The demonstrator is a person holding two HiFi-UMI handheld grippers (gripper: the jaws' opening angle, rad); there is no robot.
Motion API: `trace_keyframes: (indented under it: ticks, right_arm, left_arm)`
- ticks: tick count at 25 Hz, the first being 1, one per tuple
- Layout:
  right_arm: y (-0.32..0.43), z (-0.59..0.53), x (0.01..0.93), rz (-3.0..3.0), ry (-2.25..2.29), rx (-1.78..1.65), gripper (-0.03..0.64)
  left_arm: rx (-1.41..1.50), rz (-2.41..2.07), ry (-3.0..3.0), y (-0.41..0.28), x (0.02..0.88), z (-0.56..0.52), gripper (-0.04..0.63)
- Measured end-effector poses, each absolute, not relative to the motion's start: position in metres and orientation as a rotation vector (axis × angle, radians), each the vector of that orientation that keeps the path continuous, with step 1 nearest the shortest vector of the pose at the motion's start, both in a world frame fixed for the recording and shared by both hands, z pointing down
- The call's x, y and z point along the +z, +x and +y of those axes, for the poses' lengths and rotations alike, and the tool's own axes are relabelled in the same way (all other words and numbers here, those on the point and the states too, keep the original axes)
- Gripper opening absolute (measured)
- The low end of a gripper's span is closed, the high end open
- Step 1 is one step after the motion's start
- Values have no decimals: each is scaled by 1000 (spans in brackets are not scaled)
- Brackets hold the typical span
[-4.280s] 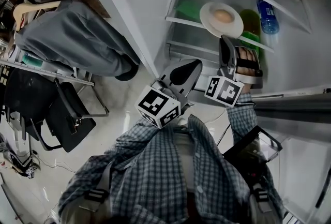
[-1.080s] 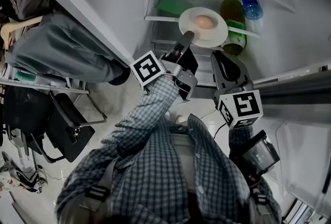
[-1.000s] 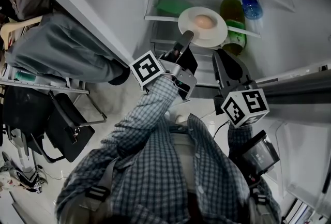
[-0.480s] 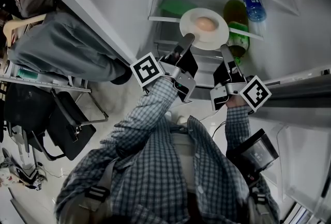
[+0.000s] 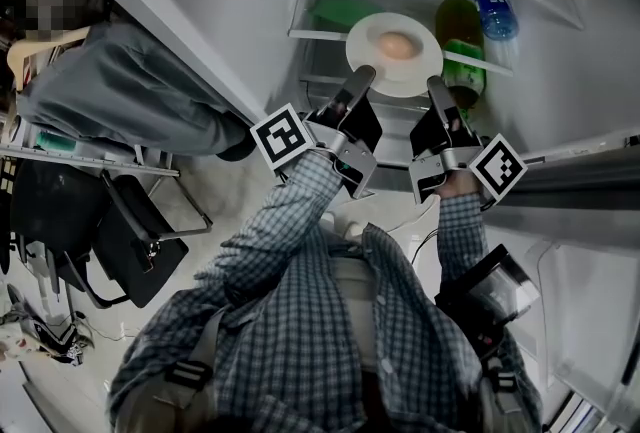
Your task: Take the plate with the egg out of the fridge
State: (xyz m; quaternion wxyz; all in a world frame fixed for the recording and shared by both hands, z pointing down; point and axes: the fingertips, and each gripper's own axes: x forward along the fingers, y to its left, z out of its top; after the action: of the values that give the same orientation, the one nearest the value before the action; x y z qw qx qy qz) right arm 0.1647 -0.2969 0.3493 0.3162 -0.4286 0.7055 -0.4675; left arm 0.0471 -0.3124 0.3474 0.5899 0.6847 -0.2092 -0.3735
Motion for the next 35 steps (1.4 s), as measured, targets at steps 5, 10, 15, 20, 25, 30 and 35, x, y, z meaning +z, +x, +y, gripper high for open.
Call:
trace_keyframes:
  ticks: [5, 10, 15, 20, 25, 30, 35]
  right_arm:
    - [162, -299, 348, 1860, -1112, -1240, 78]
    - [161, -297, 352, 1842, -1127, -1268, 60]
    - [160, -291, 354, 1830, -1136, -1282, 54]
    - [157, -280, 354, 1868, -1156, -1273, 54]
    - [156, -272, 354, 1901, -1168, -1270, 54]
    - [150, -259, 348, 1954, -1145, -1259, 54]
    - [144, -239, 349, 2031, -1149, -1271, 54]
  left_arm:
    - [-866, -468, 1595, 48, 349, -309, 72]
    - [-861, -467, 1587, 49, 351, -305, 66]
    - [-859, -467, 1592, 48, 352, -298, 64]
    - [-864, -476, 1592, 47, 354, -287, 64]
    - [-872, -489, 1590, 45, 355, -277, 61]
    - [-894, -511, 1584, 40, 354, -260, 61]
    - [-930, -554, 1573, 33, 356, -239, 57]
